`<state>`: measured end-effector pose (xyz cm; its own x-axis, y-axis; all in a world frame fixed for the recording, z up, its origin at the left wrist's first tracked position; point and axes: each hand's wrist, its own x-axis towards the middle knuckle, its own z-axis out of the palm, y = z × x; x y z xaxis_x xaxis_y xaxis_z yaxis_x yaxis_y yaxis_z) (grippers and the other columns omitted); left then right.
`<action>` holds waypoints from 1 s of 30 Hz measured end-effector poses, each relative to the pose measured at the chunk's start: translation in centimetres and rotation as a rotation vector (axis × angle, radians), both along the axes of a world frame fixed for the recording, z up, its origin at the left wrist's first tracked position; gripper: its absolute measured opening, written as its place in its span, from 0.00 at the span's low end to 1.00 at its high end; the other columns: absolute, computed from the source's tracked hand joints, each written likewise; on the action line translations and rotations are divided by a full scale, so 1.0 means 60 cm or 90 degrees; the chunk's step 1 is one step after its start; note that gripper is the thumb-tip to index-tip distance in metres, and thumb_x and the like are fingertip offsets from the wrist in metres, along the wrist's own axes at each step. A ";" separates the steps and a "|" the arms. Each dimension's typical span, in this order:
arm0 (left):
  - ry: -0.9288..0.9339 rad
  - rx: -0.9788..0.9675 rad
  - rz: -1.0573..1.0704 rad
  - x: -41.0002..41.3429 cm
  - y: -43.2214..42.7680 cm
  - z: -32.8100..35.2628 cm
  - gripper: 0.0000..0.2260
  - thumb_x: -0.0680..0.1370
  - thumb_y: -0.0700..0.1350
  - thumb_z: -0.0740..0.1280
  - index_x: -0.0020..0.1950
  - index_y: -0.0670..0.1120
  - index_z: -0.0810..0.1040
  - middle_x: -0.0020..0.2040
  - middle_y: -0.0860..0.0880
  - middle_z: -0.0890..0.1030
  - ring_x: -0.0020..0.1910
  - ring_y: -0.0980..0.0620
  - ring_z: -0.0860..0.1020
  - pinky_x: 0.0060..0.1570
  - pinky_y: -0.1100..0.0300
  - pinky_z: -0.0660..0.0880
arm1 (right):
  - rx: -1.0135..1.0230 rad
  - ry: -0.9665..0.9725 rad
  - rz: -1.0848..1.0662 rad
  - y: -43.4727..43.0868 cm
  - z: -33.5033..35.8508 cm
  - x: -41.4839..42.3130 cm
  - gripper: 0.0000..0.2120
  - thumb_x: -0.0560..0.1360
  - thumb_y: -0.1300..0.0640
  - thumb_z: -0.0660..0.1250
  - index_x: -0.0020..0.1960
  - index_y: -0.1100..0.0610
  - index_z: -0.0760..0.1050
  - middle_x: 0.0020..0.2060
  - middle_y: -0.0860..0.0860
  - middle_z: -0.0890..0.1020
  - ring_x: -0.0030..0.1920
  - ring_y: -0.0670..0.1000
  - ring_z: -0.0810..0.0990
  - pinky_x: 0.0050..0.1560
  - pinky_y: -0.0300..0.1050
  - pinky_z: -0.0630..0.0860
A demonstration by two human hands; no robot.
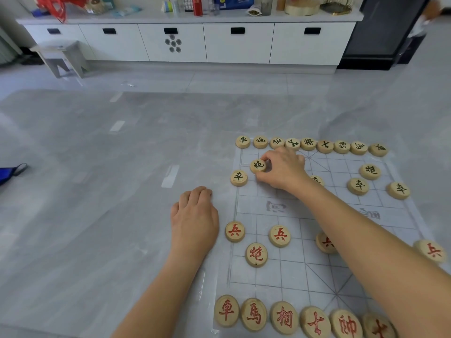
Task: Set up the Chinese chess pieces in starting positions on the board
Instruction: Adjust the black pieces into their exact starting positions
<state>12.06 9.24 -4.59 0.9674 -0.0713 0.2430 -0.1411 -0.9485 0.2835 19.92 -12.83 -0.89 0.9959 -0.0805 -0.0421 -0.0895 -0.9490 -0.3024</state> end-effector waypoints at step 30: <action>0.014 0.013 -0.008 -0.001 0.000 0.007 0.13 0.77 0.44 0.59 0.61 0.47 0.74 0.60 0.51 0.75 0.59 0.48 0.71 0.57 0.53 0.65 | 0.161 -0.007 -0.049 -0.109 0.043 -0.052 0.13 0.70 0.41 0.67 0.51 0.46 0.79 0.48 0.43 0.76 0.52 0.47 0.73 0.57 0.50 0.68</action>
<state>11.98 9.25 -4.15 0.9717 -0.0881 0.2194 -0.1467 -0.9524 0.2674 16.81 -19.36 1.67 0.9877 -0.1442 -0.0601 -0.1540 -0.8335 -0.5306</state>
